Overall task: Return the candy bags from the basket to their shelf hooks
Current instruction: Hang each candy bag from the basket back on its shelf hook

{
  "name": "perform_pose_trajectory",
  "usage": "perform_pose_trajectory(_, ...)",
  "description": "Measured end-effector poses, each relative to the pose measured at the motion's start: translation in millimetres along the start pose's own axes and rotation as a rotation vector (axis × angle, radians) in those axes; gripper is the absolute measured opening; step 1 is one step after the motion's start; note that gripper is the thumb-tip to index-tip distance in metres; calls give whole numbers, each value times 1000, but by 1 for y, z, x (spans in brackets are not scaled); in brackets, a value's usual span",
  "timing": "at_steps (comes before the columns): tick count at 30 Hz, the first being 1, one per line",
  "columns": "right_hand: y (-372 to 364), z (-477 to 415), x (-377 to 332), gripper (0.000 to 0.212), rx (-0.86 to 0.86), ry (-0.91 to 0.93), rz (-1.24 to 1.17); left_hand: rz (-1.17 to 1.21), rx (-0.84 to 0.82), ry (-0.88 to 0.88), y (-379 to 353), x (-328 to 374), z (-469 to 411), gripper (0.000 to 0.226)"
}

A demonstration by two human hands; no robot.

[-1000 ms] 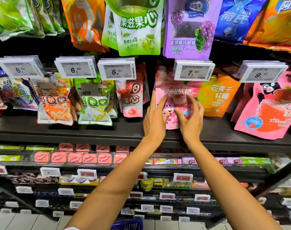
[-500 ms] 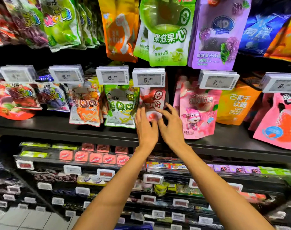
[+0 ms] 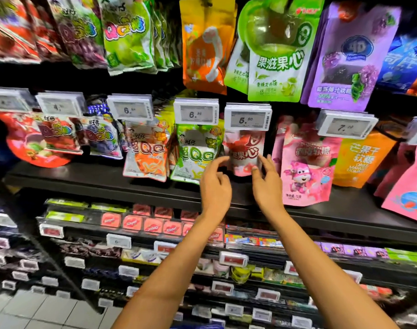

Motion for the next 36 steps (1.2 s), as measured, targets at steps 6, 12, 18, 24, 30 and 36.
perform_pose_trajectory(6,-27,26,-41,34,90,214,-72,57,187,-43,66,-9,-4,22)
perform_pose_trajectory(12,-80,33,-42,64,89,-24,-237,-13,77,-130,103,-21,-38,46)
perform_pose_trajectory(18,-84,33,-50,72,98,77,-133,-132,-161,-169,79,-28,-49,49)
perform_pose_trajectory(24,-88,24,-58,65,27,156,-87,-180,-141,-145,68,-40,-57,48)
perform_pose_trajectory(30,-92,8,-48,51,22,94,-63,-228,-117,-130,60,-43,-65,49)
perform_pose_trajectory(36,-95,3,-39,48,-24,55,-101,-235,-111,-121,59,-40,-62,54)
Point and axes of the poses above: each hand's wrist, its own z-axis away from the middle knuckle, its own y-axis out of the back of the hand, x = y × z, the point moved 7 cm from there along -z, towards the middle knuckle, and after that the axes turned 1 degree about -y, right-handed, at the moved point
